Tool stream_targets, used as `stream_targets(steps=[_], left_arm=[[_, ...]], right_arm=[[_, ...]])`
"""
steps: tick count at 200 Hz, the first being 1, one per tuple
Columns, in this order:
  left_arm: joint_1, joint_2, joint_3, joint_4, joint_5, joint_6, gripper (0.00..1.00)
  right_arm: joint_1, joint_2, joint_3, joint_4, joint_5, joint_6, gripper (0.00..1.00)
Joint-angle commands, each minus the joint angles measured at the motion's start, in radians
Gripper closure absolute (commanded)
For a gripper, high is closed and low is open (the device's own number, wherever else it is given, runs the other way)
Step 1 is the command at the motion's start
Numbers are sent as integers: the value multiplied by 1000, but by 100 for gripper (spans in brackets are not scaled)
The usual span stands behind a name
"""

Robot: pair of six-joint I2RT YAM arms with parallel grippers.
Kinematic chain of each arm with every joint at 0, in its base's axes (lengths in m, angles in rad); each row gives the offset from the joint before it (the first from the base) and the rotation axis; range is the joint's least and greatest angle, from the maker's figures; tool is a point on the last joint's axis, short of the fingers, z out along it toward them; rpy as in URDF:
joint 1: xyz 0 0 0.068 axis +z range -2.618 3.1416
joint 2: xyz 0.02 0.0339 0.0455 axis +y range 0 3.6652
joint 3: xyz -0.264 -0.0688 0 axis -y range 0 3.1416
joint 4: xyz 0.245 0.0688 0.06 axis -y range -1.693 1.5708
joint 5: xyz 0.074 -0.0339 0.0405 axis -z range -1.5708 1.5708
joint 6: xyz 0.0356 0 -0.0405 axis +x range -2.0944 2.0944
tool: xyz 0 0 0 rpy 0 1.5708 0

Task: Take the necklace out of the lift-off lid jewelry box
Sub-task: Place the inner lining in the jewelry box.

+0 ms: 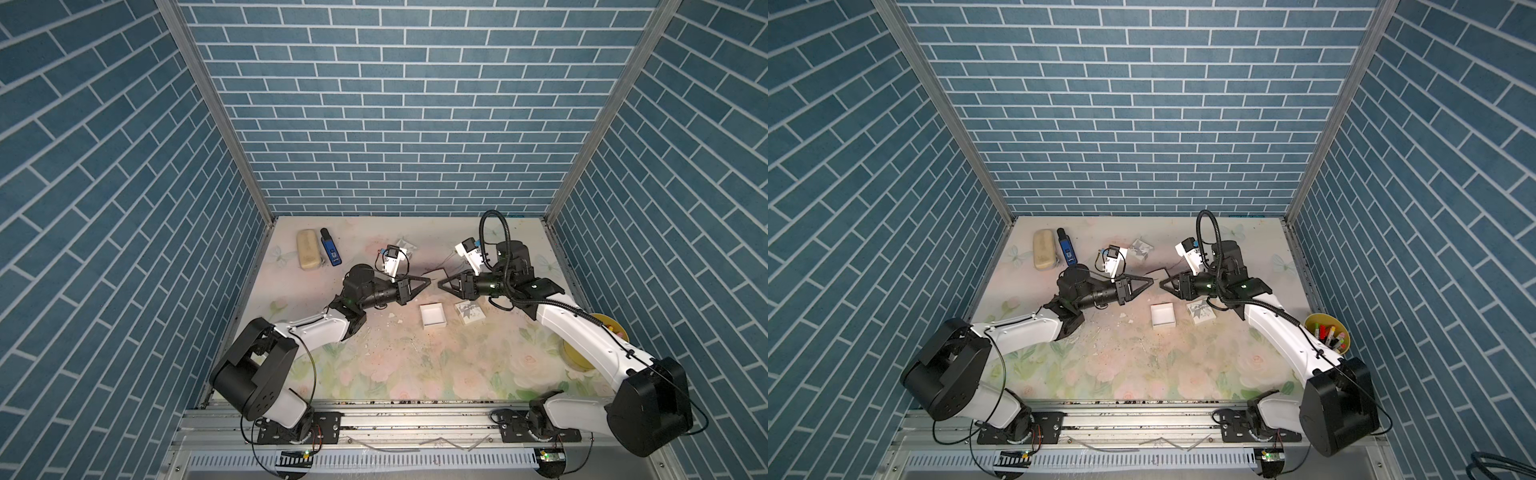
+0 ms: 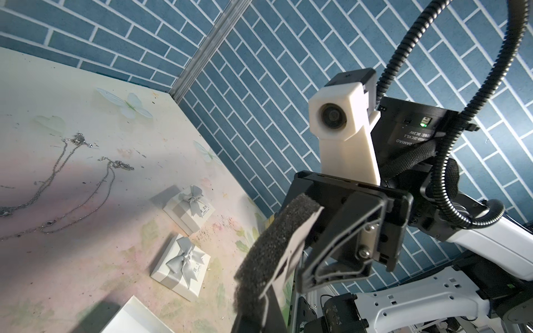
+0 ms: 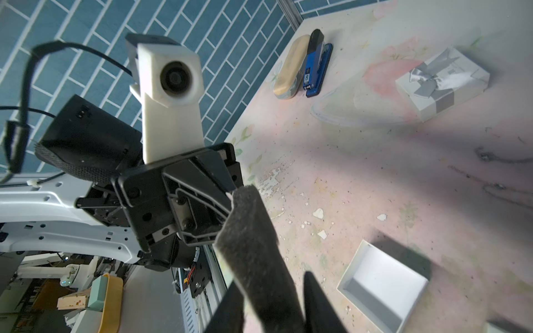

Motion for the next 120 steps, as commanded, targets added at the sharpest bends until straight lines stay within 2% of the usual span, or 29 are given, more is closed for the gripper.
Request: stream_targets(steps=[1,16,34,44,87,102,120], left_arm=[[5,-17,17,-24,-14,9,96],[6,-17,18,-54,-32,14,92],[5,-36,11,-129,-74,50,69],[5,-54,0,-194,-124,79,63],[12,-56,9,-582,-355,174,56],[11,-31,-11,-605,-397,156,53],[5,-11,-63,-553,-419,119,53]], right_arm=[[-3,22,33,43,-37,12,85],[-3,23,32,39,-17,37,92],[-3,17,16,20,27,66,95],[-3,8,-4,2,74,81,97],[32,38,-83,-64,254,173,98],[55,74,-100,-68,313,205,100],[63,124,-115,-61,331,231,100]])
